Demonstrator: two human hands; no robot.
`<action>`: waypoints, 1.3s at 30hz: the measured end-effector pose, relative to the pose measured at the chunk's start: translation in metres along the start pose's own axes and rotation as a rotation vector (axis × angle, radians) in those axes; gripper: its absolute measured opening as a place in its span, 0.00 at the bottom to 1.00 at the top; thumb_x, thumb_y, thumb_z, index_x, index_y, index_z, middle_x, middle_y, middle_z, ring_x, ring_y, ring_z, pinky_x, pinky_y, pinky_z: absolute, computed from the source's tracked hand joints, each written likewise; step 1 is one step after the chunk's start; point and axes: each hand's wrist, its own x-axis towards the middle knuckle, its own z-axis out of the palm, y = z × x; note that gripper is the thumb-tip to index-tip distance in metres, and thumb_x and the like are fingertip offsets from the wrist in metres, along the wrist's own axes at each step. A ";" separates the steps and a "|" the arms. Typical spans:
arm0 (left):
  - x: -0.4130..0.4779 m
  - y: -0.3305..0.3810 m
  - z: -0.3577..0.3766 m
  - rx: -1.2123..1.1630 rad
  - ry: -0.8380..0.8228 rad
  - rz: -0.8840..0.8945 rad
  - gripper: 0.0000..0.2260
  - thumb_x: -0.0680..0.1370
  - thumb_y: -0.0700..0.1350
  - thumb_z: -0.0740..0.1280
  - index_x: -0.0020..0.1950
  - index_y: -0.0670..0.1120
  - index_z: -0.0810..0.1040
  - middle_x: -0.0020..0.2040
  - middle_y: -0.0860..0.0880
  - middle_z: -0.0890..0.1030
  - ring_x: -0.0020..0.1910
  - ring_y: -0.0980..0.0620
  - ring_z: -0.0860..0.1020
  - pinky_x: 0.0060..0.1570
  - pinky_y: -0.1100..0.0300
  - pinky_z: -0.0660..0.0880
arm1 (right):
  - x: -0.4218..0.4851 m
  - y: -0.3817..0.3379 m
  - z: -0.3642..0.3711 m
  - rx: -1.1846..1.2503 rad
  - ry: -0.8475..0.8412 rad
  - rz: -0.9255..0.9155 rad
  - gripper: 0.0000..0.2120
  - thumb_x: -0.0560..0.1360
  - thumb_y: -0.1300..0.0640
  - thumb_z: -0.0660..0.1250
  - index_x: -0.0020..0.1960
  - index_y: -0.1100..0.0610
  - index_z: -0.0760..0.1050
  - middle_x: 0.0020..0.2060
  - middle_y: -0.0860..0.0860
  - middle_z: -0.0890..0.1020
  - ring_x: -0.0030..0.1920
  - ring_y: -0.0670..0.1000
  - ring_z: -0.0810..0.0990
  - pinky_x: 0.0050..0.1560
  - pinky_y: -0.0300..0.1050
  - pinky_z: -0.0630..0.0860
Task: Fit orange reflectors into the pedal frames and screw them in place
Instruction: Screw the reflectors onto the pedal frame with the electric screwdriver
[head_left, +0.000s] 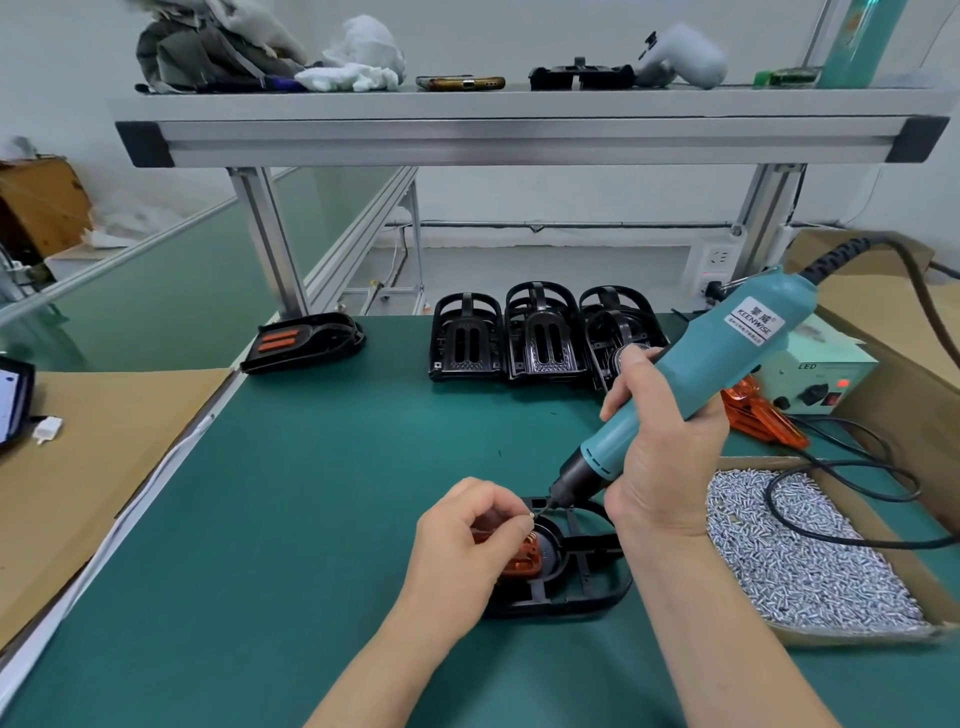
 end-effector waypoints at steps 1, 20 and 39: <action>0.001 0.000 0.001 0.000 -0.004 0.005 0.11 0.74 0.37 0.73 0.37 0.52 0.81 0.40 0.51 0.79 0.39 0.56 0.78 0.43 0.70 0.71 | 0.001 0.001 0.000 -0.003 0.004 0.000 0.08 0.72 0.60 0.72 0.38 0.51 0.75 0.26 0.50 0.74 0.28 0.49 0.70 0.36 0.39 0.73; 0.008 -0.014 0.003 -0.084 -0.007 -0.052 0.07 0.75 0.40 0.73 0.41 0.52 0.82 0.40 0.49 0.81 0.40 0.50 0.78 0.43 0.65 0.75 | 0.008 0.005 0.006 0.016 0.017 0.002 0.08 0.73 0.62 0.71 0.39 0.53 0.74 0.25 0.50 0.73 0.26 0.49 0.70 0.34 0.40 0.72; -0.003 -0.018 0.012 0.335 0.193 0.388 0.04 0.71 0.43 0.73 0.42 0.48 0.79 0.42 0.58 0.77 0.45 0.54 0.77 0.47 0.58 0.74 | -0.002 0.014 0.002 -0.051 0.185 0.009 0.09 0.72 0.59 0.73 0.41 0.54 0.72 0.25 0.48 0.75 0.26 0.48 0.71 0.32 0.38 0.73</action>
